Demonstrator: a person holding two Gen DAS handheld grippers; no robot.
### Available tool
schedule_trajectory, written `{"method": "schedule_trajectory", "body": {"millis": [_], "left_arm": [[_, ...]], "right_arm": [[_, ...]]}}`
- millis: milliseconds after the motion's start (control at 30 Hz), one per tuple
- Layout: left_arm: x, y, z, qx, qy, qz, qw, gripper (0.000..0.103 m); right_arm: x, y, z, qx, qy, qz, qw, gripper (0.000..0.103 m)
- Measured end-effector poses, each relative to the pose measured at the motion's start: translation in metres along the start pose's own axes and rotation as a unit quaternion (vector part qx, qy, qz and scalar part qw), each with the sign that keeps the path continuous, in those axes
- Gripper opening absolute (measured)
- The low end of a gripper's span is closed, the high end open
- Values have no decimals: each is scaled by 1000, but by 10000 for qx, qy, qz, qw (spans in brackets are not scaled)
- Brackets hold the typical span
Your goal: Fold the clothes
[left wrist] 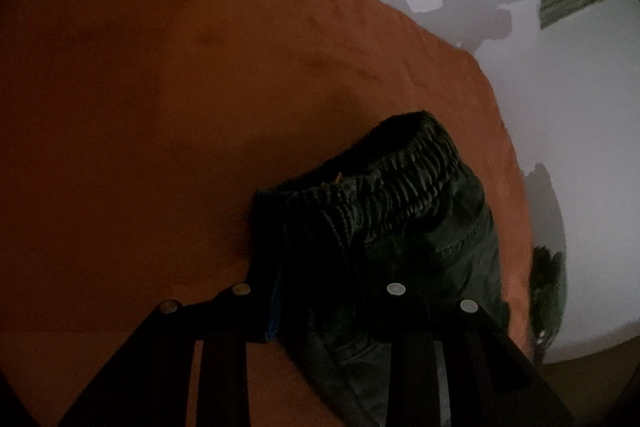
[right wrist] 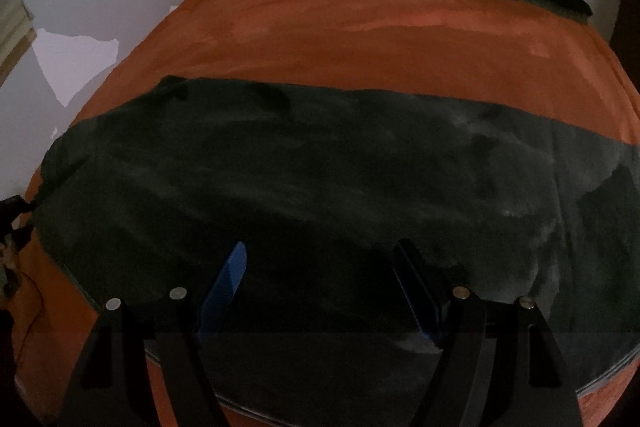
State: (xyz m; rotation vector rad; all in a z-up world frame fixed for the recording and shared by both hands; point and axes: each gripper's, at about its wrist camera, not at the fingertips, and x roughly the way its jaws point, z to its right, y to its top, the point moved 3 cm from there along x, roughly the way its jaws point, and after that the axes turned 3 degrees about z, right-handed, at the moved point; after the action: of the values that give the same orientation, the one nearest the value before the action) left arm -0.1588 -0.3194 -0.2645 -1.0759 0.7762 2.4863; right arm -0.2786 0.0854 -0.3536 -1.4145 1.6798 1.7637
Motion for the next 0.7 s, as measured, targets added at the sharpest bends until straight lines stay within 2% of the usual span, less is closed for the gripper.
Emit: {"method": "schedule_trajectory", "body": {"millis": [67,167,267,333,467,567,667,700], "left_arm": [[-2,-2,0,71,34,4,10000,31],[-8,-5,-7,57,-27,49,10000,31],[-20,-19,-14,90,-62,194,9998,31],[-20,-26,-22,124,-107,287,9995,31],[-18,-40,-32,150,-246,360,9989,31],[-18,-45,-37,150,-353,465,9982,33],[-15,-42,-38,60,-400,508,9979,33],[-14,-41,-37,20,-398,511,9979,34]], "right_arm": [[1,2,-8,-5,49,-24,10000,75],[6,18,-24,-84,358,-143,9992,75],[14,67,-69,-401,975,-318,9939,75],[20,104,-112,-706,1390,-449,9867,75],[46,166,-235,-1395,2139,-942,9622,75],[84,184,-335,-1759,2469,-1497,9411,75],[136,186,-427,-2051,2566,-1873,9258,75],[157,183,-446,-2133,2452,-2039,9235,75]]}}
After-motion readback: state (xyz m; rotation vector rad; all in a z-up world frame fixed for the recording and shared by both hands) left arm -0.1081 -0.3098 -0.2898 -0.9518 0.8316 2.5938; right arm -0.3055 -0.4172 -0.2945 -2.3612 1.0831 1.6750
